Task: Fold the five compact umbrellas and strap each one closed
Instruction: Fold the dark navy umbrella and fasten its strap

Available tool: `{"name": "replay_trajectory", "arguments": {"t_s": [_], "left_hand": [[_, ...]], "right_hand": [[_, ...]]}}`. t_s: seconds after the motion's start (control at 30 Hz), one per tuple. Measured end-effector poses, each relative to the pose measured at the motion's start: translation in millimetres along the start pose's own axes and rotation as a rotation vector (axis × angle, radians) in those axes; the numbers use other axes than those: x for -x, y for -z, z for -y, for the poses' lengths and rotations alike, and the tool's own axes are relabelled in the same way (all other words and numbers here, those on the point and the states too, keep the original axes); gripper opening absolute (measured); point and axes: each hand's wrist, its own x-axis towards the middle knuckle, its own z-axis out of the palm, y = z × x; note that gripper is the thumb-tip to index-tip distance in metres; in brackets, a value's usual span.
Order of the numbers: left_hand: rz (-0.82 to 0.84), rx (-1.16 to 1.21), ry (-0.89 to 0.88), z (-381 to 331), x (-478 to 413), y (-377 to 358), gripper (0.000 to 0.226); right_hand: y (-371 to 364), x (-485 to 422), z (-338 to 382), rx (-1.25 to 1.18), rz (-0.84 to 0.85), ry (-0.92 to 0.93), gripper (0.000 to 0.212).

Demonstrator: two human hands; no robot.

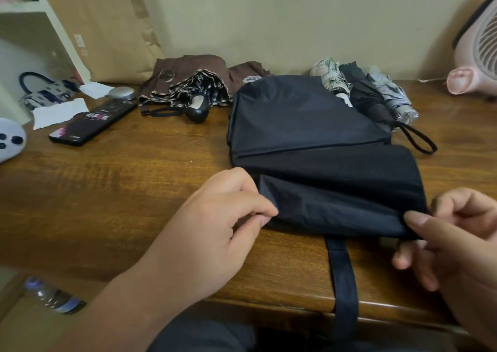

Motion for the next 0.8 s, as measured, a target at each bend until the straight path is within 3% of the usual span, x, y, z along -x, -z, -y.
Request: {"name": "replay_trajectory", "arguments": {"t_s": [0.17,0.2,0.27,0.3,0.4,0.47,0.63,0.8], "left_hand": [[0.006,-0.071,-0.096,12,4,8,0.014],[0.026,-0.080,-0.103,11,4,9,0.026],[0.108,-0.119,-0.117,10,-1,11,0.053],[0.147,-0.155,-0.142,10,-5,11,0.054],[0.208,-0.228,-0.255,14,-15,12,0.019],[0.238,-0.188,-0.263,18,-15,14,0.008],[0.255,-0.164,-0.273,20,-10,13,0.007],[0.202,0.061,-0.136,12,-8,17,0.011]], "right_hand": [[3,7,5,0.047,-0.026,0.057,0.032],[3,8,9,0.073,0.021,0.051,0.030],[3,10,14,0.153,0.114,-0.012,0.047],[1,13,16,0.197,0.130,-0.028,0.059],[1,13,14,0.273,0.055,0.039,0.039],[5,12,12,0.402,0.033,0.063,0.050],[11,5,13,0.546,0.110,0.008,0.059],[-2,8,26,0.426,0.087,-0.045,0.049]]}}
